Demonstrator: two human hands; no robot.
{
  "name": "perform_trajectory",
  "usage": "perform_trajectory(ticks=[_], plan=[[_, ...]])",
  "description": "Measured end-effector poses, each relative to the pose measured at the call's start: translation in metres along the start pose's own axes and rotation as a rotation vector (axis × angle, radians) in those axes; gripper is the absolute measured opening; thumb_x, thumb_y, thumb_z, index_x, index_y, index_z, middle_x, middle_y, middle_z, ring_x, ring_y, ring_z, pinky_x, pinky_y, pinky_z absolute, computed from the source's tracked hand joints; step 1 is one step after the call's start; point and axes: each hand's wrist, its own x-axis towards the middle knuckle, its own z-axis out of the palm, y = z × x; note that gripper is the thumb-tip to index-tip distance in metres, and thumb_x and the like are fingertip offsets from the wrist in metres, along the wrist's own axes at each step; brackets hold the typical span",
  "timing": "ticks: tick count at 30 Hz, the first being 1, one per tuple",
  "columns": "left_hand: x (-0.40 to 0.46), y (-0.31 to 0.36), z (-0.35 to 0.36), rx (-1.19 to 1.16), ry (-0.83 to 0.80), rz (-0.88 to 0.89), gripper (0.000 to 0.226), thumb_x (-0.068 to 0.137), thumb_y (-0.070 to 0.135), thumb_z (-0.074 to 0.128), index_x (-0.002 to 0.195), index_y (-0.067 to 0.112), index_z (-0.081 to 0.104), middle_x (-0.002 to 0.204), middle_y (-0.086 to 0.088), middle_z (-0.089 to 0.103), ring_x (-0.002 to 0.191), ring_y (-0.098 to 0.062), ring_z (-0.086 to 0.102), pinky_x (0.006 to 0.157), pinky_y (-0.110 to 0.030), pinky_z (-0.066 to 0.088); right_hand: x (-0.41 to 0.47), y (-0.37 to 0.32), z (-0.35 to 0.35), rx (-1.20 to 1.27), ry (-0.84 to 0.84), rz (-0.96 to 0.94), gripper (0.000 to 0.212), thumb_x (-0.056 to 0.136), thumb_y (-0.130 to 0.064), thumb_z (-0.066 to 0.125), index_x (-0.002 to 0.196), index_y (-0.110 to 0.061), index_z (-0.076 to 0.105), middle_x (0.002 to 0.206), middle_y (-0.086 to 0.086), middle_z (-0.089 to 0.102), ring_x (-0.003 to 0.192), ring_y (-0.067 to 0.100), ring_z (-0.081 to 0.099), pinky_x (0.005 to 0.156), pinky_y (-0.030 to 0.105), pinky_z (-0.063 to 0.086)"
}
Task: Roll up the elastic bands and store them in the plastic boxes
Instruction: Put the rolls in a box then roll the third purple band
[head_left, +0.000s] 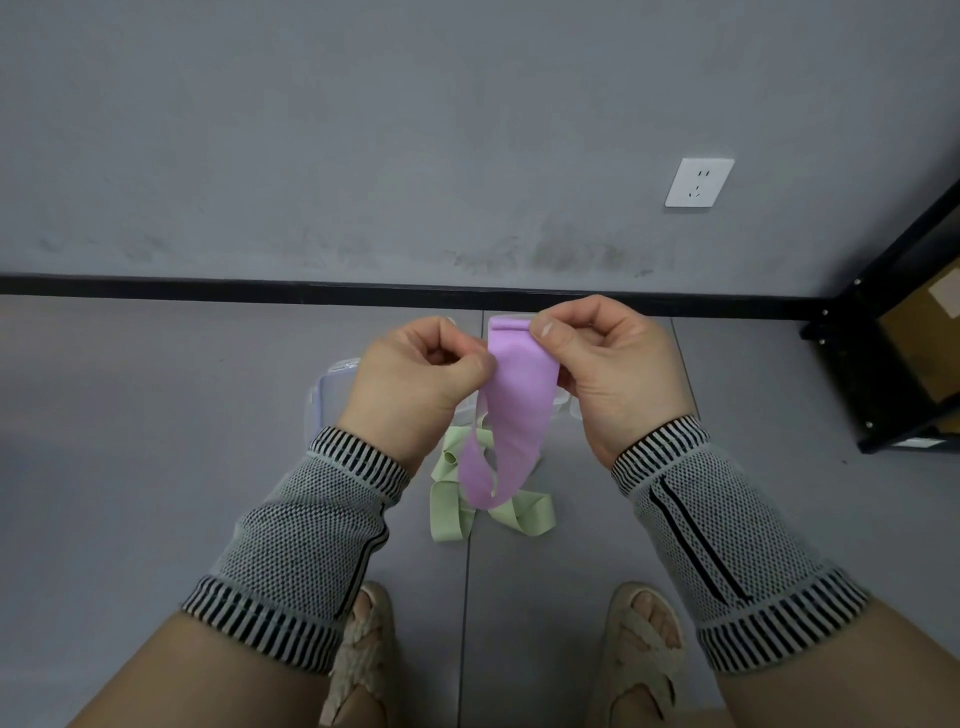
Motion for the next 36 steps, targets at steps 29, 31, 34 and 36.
perform_trajectory(ticks=[29, 31, 34, 36], plan=[[-0.0014, 0.0022, 0.0001, -0.015, -0.006, -0.019, 0.018, 0.091, 0.012, 0.056, 0.083, 0.010, 0.072, 0.094, -0.030, 0.065, 0.080, -0.029, 0.058, 0.084, -0.054, 0.050, -0.0022, 0.0025, 0.0006, -0.220, -0.096, -0.128, 0.020, 0.078, -0.003, 0.074, 0.072, -0.021, 0.068, 0.079, 0.008, 0.073, 0.074, 0.017, 0.067, 0.068, 0.026, 0.057], [-0.0012, 0.0019, -0.0006, -0.043, -0.019, -0.027, 0.017, 0.091, 0.008, 0.055, 0.085, 0.008, 0.071, 0.092, -0.028, 0.067, 0.080, -0.028, 0.059, 0.084, -0.050, 0.051, -0.0018, 0.0028, -0.0002, -0.217, -0.118, -0.115, 0.021, 0.078, -0.002, 0.073, 0.073, -0.021, 0.069, 0.078, 0.004, 0.073, 0.074, 0.016, 0.067, 0.069, 0.027, 0.056], [-0.0010, 0.0013, -0.0017, -0.114, -0.037, -0.040, 0.017, 0.088, 0.001, 0.056, 0.082, 0.009, 0.069, 0.081, -0.012, 0.071, 0.074, -0.019, 0.063, 0.075, -0.033, 0.053, -0.0009, 0.0036, -0.0008, -0.136, -0.154, -0.046, 0.023, 0.078, 0.003, 0.070, 0.073, -0.019, 0.069, 0.073, 0.001, 0.071, 0.072, 0.016, 0.066, 0.069, 0.030, 0.056], [-0.0011, 0.0017, -0.0019, -0.161, -0.043, -0.047, 0.018, 0.086, -0.004, 0.056, 0.080, 0.010, 0.067, 0.072, -0.003, 0.071, 0.067, -0.011, 0.064, 0.064, -0.022, 0.053, -0.0003, 0.0043, -0.0007, -0.077, -0.169, -0.007, 0.024, 0.079, 0.006, 0.068, 0.072, -0.018, 0.068, 0.068, -0.001, 0.069, 0.069, 0.016, 0.064, 0.068, 0.032, 0.054]])
